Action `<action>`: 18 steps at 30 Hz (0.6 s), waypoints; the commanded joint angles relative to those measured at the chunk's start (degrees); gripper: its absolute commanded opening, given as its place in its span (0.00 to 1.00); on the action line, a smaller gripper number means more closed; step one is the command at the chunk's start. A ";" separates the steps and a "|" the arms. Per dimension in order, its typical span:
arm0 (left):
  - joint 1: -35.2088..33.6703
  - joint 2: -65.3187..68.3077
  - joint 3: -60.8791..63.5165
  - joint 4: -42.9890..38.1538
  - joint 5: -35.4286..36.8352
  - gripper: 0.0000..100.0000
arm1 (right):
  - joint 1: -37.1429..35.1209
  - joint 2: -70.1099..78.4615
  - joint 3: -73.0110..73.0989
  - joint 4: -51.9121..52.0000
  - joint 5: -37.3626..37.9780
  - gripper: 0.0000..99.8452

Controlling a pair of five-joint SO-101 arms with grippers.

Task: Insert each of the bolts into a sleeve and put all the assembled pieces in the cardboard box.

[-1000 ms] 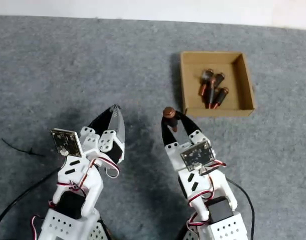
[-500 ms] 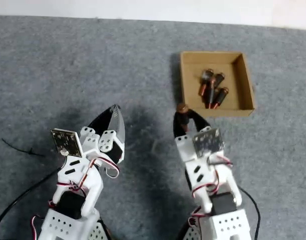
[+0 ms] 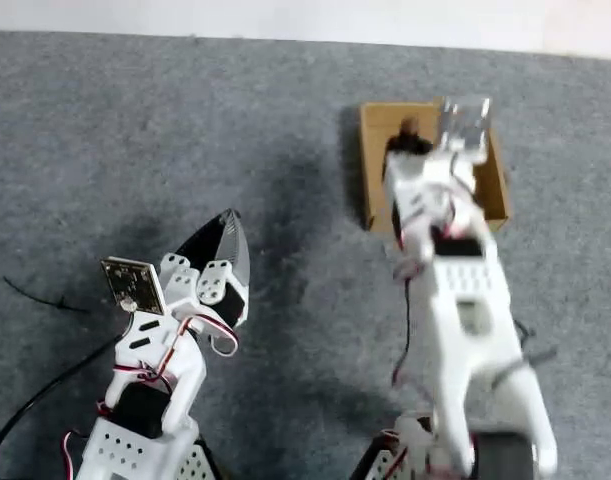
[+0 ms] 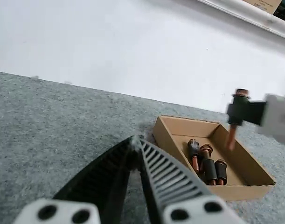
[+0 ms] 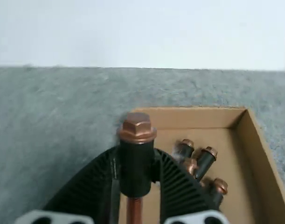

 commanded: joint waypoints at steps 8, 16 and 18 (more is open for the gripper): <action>-0.57 0.22 1.19 -0.09 -0.26 0.01 | 0.57 33.19 -34.77 13.05 -2.11 0.00; -0.57 0.22 1.19 -0.18 -0.26 0.01 | 0.66 43.12 -48.13 23.87 -1.93 0.04; -0.57 0.22 1.19 -0.18 -0.26 0.01 | 0.57 43.38 -49.10 25.27 -1.93 0.12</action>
